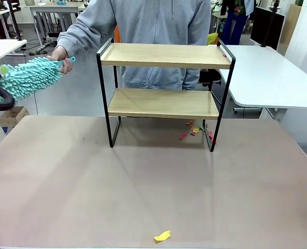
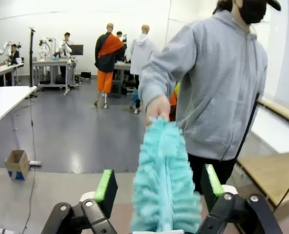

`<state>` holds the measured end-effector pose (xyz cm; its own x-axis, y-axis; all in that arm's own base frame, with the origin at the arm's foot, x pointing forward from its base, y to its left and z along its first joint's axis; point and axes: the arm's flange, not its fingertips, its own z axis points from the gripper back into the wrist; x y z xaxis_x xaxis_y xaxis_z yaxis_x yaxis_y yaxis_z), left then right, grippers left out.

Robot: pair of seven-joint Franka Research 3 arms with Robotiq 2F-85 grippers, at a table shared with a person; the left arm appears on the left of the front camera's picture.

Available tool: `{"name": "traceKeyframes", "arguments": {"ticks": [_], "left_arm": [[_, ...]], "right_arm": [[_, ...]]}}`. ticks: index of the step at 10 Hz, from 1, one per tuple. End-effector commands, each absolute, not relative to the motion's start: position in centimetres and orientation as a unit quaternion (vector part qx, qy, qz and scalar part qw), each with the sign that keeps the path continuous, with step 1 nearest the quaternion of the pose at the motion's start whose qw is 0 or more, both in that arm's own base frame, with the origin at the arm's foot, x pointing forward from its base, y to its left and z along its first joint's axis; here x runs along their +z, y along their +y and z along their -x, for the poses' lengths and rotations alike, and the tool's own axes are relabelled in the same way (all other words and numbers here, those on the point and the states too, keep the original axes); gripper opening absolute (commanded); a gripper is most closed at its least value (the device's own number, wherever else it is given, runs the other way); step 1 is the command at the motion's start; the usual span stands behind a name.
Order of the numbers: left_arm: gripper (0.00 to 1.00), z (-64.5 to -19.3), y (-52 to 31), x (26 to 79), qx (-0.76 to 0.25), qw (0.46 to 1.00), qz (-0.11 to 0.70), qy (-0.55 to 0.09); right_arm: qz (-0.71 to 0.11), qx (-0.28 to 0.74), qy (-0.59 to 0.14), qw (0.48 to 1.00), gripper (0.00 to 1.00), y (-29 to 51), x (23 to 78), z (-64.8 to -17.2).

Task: Clean the shelf.
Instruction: Hand the Duster back to the human.

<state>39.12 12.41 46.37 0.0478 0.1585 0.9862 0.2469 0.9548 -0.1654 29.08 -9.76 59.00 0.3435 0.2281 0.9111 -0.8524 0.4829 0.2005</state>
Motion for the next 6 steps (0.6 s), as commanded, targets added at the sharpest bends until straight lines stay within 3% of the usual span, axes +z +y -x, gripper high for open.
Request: {"name": "traceKeyframes", "arguments": {"ticks": [1,3,6], "left_arm": [[1.00,-37.2,16.4,52.4,0.003,0.684,0.199,-0.701],[1.00,-35.5,24.0,58.8,0.095,0.633,0.228,-0.734],[1.00,-33.3,31.8,61.4,0.170,0.608,0.236,-0.739]], "right_arm": [[-0.354,0.372,-0.452,0.729,1.00,-9.8,59.2,-29.3],[-0.354,0.372,-0.452,0.729,1.00,-9.8,59.2,-29.3],[-0.354,0.372,-0.452,0.729,1.00,-9.8,59.2,-29.3]]}}
